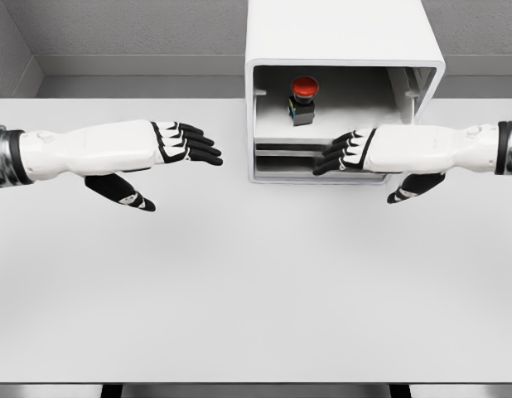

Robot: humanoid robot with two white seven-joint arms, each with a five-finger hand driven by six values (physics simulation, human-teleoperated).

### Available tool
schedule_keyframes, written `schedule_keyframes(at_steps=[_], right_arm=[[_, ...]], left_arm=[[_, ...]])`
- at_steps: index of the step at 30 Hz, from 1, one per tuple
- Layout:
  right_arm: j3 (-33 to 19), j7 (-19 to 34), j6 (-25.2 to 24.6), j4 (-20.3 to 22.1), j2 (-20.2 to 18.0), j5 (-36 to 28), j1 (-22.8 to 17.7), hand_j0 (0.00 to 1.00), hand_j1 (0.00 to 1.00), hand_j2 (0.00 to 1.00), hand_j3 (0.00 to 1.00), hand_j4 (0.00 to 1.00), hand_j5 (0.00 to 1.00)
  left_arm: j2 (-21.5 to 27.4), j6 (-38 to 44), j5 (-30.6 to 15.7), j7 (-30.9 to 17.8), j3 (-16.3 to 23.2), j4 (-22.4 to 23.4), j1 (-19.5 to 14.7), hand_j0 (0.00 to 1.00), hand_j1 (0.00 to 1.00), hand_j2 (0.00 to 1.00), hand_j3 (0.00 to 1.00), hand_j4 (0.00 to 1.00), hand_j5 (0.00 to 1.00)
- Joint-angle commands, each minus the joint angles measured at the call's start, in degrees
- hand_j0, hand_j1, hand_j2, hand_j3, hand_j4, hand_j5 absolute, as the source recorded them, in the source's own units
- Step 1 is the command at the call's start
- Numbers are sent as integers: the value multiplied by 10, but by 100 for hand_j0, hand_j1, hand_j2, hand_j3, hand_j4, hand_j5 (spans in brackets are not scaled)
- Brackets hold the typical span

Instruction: Slide open multi-storey tabletop storage cabinets and put open load switch and slide close multi-storey tabletop storage cabinets

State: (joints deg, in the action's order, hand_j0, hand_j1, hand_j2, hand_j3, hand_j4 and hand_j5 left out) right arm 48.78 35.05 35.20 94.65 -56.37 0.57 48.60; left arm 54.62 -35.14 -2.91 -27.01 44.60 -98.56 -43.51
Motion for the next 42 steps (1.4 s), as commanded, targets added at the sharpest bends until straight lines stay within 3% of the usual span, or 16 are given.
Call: schedule_keyframes(at_steps=[1, 8, 17, 24, 32, 36, 39, 42], right_arm=[[2, 0, -2, 4, -2, -5, -1, 100, 100, 100, 100, 100, 100], [3, 0, -2, -43, 28, 0, -5, 100, 100, 100, 100, 100, 100], [20, 0, -2, -67, 53, 13, -4, 100, 100, 100, 100, 100, 100], [20, 0, -2, -136, 79, 25, 4, 100, 100, 100, 100, 100, 100], [18, 0, -2, -172, 92, 40, 9, 100, 100, 100, 100, 100, 100], [21, 0, -2, -154, 91, 42, 11, 100, 100, 100, 100, 100, 100], [21, 0, -2, -55, 72, 43, 7, 100, 100, 100, 100, 100, 100], [18, 0, -2, -3, 36, 40, 6, 100, 100, 100, 100, 100, 100]], left_arm=[[0, 1, -4, 0, 0, 0, 0, 100, 100, 100, 100, 100, 100], [0, 1, -4, 0, -2, 0, 0, 100, 100, 100, 100, 100, 100], [1, 1, -4, 0, -5, 0, 0, 100, 100, 100, 100, 100, 100], [4, 1, -4, 0, -6, 1, 0, 100, 100, 100, 100, 100, 100], [5, 1, -4, 0, -7, 1, 0, 100, 100, 100, 100, 100, 100], [5, 1, -5, 0, -7, 1, 0, 100, 100, 100, 100, 100, 100], [5, 1, -5, 0, -7, 1, 0, 100, 100, 100, 100, 100, 100], [6, 1, -5, 0, -7, 1, 0, 100, 100, 100, 100, 100, 100]])
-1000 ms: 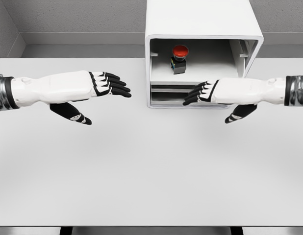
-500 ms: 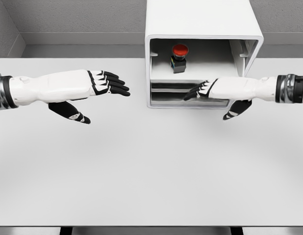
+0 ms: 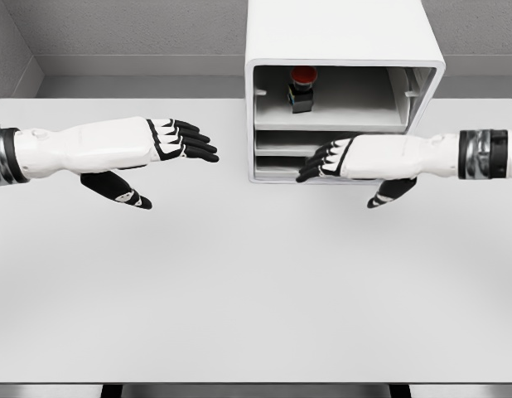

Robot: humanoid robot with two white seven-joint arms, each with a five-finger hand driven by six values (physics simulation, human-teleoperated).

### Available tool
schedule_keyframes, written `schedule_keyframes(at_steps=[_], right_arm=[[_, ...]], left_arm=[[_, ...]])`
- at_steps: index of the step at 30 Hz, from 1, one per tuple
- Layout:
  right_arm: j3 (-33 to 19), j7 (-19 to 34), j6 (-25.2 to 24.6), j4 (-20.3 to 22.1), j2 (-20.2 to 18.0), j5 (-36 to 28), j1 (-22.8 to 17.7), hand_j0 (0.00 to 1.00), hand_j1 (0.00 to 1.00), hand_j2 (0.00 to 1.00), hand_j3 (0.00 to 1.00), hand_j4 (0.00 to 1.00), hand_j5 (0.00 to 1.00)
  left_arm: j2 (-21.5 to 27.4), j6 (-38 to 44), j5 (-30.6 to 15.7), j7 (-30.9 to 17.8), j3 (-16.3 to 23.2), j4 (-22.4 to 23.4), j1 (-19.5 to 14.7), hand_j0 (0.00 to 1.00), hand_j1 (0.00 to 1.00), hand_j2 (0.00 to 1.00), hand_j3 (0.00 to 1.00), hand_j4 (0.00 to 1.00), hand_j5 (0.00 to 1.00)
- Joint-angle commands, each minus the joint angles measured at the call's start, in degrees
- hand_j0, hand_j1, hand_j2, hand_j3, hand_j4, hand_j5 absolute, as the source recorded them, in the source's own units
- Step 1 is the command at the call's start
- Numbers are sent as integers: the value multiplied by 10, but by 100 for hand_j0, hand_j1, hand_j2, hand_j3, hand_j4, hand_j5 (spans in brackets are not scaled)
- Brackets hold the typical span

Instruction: Slide open multi-storey tabletop storage cabinets and put open load switch and slide close multi-storey tabletop storage cabinets

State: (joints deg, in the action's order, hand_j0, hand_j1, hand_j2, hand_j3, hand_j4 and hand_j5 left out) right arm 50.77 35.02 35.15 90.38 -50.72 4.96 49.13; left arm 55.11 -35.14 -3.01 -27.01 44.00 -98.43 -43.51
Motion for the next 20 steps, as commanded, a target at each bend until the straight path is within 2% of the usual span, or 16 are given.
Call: schedule_keyframes(at_steps=[1, 4, 8, 20], right_arm=[[-1, 0, -2, 44, -38, -7, 0, 100, 100, 100, 100, 100, 100], [-4, 0, -2, 46, -82, -14, -3, 100, 100, 100, 100, 100, 100], [-7, -2, -2, 46, -134, -61, -33, 100, 100, 100, 100, 100, 100], [-8, 0, -2, 40, -134, -72, -39, 100, 100, 100, 100, 100, 100]], left_arm=[[1, 1, -4, 0, 0, 0, 1, 100, 100, 100, 100, 100, 100], [3, 1, -4, 0, 0, 0, 1, 100, 100, 100, 100, 100, 100], [18, 1, -3, 0, -1, 0, 2, 100, 100, 100, 100, 100, 100], [19, 1, -4, 0, 2, -4, 14, 100, 100, 100, 100, 100, 100]])
